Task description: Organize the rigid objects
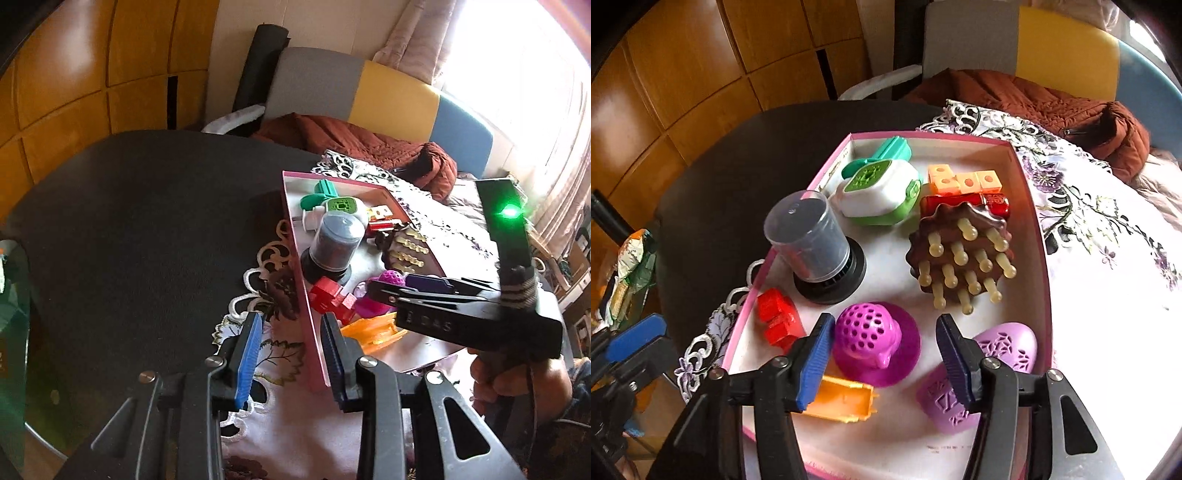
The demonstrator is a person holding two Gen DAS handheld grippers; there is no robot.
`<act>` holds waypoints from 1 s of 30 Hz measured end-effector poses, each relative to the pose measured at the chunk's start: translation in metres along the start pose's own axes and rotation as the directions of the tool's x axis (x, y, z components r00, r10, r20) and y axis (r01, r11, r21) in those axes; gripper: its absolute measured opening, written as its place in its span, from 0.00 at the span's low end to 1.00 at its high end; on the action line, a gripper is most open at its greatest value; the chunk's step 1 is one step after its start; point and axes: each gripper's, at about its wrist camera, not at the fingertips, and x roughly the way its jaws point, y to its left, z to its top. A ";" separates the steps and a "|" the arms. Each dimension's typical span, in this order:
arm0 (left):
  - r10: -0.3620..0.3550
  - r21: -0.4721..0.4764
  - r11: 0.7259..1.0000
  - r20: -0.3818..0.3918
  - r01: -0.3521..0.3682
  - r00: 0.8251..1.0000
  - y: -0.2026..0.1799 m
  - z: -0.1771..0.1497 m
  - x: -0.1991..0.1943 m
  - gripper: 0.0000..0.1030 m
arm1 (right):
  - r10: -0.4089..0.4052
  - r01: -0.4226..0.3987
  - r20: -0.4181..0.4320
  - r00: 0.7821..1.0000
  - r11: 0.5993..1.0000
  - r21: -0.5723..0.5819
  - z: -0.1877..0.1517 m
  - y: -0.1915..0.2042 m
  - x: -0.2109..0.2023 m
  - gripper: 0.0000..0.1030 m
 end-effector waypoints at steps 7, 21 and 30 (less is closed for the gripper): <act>0.043 0.015 0.999 0.017 -0.043 0.999 -0.005 0.000 -0.004 0.36 | -0.028 0.028 0.063 0.998 1.000 -0.002 -0.012 0.003 -0.021 0.64; 0.122 0.041 0.991 0.095 -0.126 0.988 -0.026 -0.003 -0.019 0.41 | -0.221 0.198 0.243 0.945 0.973 0.117 -0.037 -0.007 -0.068 0.82; 0.199 0.008 0.979 0.144 -0.202 0.969 -0.039 -0.006 -0.027 0.62 | -0.239 0.204 0.272 0.932 0.967 0.151 -0.043 -0.014 -0.087 0.84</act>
